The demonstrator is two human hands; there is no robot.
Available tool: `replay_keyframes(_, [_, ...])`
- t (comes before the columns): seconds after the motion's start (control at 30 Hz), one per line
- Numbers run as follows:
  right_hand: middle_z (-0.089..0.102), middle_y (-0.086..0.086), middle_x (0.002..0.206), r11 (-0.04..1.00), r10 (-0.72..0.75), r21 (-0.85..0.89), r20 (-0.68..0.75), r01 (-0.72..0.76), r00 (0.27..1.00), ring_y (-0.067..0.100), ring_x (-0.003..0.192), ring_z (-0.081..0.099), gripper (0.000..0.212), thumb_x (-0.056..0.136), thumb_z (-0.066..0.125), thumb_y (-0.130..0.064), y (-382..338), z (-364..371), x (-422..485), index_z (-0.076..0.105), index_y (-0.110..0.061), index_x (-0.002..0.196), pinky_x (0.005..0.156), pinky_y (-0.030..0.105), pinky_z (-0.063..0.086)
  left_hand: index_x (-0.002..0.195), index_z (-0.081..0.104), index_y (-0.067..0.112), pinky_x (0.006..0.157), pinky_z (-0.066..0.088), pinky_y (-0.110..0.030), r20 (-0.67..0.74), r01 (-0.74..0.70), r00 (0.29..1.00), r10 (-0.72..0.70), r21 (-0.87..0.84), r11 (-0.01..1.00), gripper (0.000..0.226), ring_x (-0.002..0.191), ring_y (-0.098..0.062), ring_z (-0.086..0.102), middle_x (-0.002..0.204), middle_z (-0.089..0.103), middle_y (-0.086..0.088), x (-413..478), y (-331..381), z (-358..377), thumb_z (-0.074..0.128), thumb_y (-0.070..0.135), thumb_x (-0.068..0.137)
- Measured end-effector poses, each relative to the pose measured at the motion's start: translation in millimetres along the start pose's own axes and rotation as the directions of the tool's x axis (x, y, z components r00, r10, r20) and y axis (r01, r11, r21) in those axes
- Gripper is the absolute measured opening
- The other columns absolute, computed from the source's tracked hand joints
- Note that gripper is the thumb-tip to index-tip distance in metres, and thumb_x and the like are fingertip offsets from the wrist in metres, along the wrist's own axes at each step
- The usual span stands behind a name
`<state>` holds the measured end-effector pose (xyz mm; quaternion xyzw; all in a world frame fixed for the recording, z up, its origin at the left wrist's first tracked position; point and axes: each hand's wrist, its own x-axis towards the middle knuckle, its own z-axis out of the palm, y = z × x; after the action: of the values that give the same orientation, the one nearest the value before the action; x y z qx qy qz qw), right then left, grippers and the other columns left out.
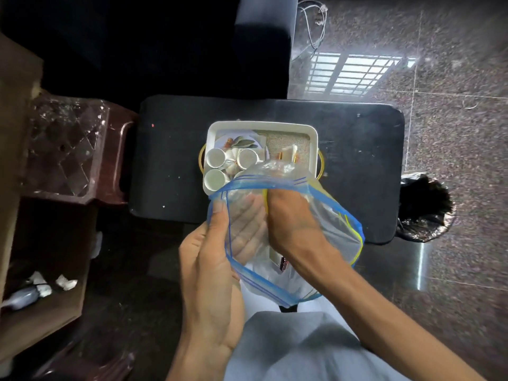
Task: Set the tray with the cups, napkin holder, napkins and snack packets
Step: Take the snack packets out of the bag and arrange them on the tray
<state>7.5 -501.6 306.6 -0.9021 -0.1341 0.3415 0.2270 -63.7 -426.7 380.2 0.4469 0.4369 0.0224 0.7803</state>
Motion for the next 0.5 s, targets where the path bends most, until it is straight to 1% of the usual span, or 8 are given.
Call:
replay_keyframes(0.1, [0.045,0.005,0.150,0.998,-0.061,-0.019,0.181,0.066,0.982,0.019,0.136,0.042,0.041,0.108,0.030,-0.017,22.5,-10.8,-11.7,0.036,-0.012,0.148,0.096,0.020,0.012,0.101,0.077,0.002,0.082,0.063,-0.030,-0.079,-0.032,0.996,0.028,-0.044,0.999,0.041,0.100,-0.027,0.078,0.104,0.080,-0.017,-13.8,-10.9,15.9,0.054,0.035,0.092])
replay_keyframes(0.17, [0.042,0.004,0.151,0.994,-0.075,-0.060,0.265,0.094,0.961,0.017,0.137,0.039,0.039,0.108,0.029,-0.014,36.2,-14.3,-18.1,0.038,-0.012,0.146,0.093,0.019,0.016,0.103,0.076,0.002,0.080,0.063,-0.027,-0.116,-0.051,0.992,0.044,-0.057,0.997,0.042,0.101,-0.027,0.078,0.104,0.080,-0.017,-22.6,-19.1,27.3,0.055,0.036,0.091])
replay_keyframes(0.27, [0.061,0.007,0.126,0.990,-0.049,-0.125,0.123,0.065,0.991,0.026,0.119,0.054,0.022,0.097,0.047,-0.012,45.7,-26.7,-28.1,0.063,-0.019,0.110,0.076,0.024,0.028,0.099,0.079,0.003,0.077,0.062,-0.023,-0.121,-0.065,0.991,0.061,-0.025,0.998,0.043,0.101,-0.025,0.078,0.103,0.081,-0.014,-34.5,-32.8,44.6,0.055,0.037,0.089])
replay_keyframes(0.33, [0.065,0.004,0.111,0.985,-0.103,-0.122,0.136,0.119,0.985,0.026,0.107,0.058,0.014,0.090,0.052,-0.014,53.3,-33.8,-34.8,0.060,-0.027,0.090,0.076,0.028,0.033,0.099,0.081,0.009,0.076,0.061,-0.022,-0.117,-0.067,0.991,0.066,-0.002,0.998,0.041,0.100,-0.023,0.078,0.103,0.081,-0.012,-41.4,-41.2,54.3,0.057,0.039,0.086])
replay_keyframes(0.37, [0.063,0.001,0.105,0.982,-0.132,-0.115,0.158,0.151,0.979,0.025,0.101,0.057,0.017,0.089,0.053,-0.016,57.4,-37.6,-38.8,0.050,-0.030,0.080,0.078,0.029,0.036,0.099,0.081,0.012,0.077,0.061,-0.021,-0.118,-0.070,0.991,0.070,0.007,0.998,0.040,0.100,-0.022,0.078,0.102,0.081,-0.011,-44.5,-44.9,57.9,0.057,0.041,0.085])
replay_keyframes(0.43, [0.064,0.000,0.098,0.959,-0.217,-0.153,0.157,0.241,0.964,0.025,0.095,0.060,0.019,0.084,0.057,-0.012,66.1,-44.4,-45.2,0.048,-0.028,0.077,0.077,0.032,0.044,0.100,0.081,0.014,0.079,0.061,-0.022,-0.119,-0.080,0.990,0.081,0.014,0.997,0.041,0.101,-0.022,0.078,0.103,0.081,-0.010,-48.4,-51.2,63.5,0.058,0.043,0.083])
replay_keyframes(0.47, [0.067,0.004,0.092,0.928,-0.289,-0.202,0.138,0.313,0.947,0.030,0.088,0.065,0.019,0.080,0.056,-0.006,70.9,-48.6,-46.9,0.056,-0.025,0.077,0.070,0.034,0.049,0.100,0.081,0.015,0.079,0.061,-0.022,-0.123,-0.086,0.989,0.087,0.016,0.996,0.041,0.102,-0.022,0.078,0.103,0.081,-0.010,-49.4,-53.6,65.5,0.058,0.043,0.082])
replay_keyframes(0.5, [0.068,0.009,0.079,0.894,-0.355,-0.248,0.115,0.373,0.928,0.034,0.075,0.066,0.019,0.072,0.055,-0.001,74.9,-53.7,-48.7,0.059,-0.020,0.070,0.057,0.034,0.046,0.101,0.081,0.016,0.080,0.061,-0.022,-0.129,-0.095,0.987,0.096,0.015,0.995,0.040,0.102,-0.022,0.078,0.103,0.081,-0.010,-50.0,-55.6,67.4,0.059,0.044,0.082])
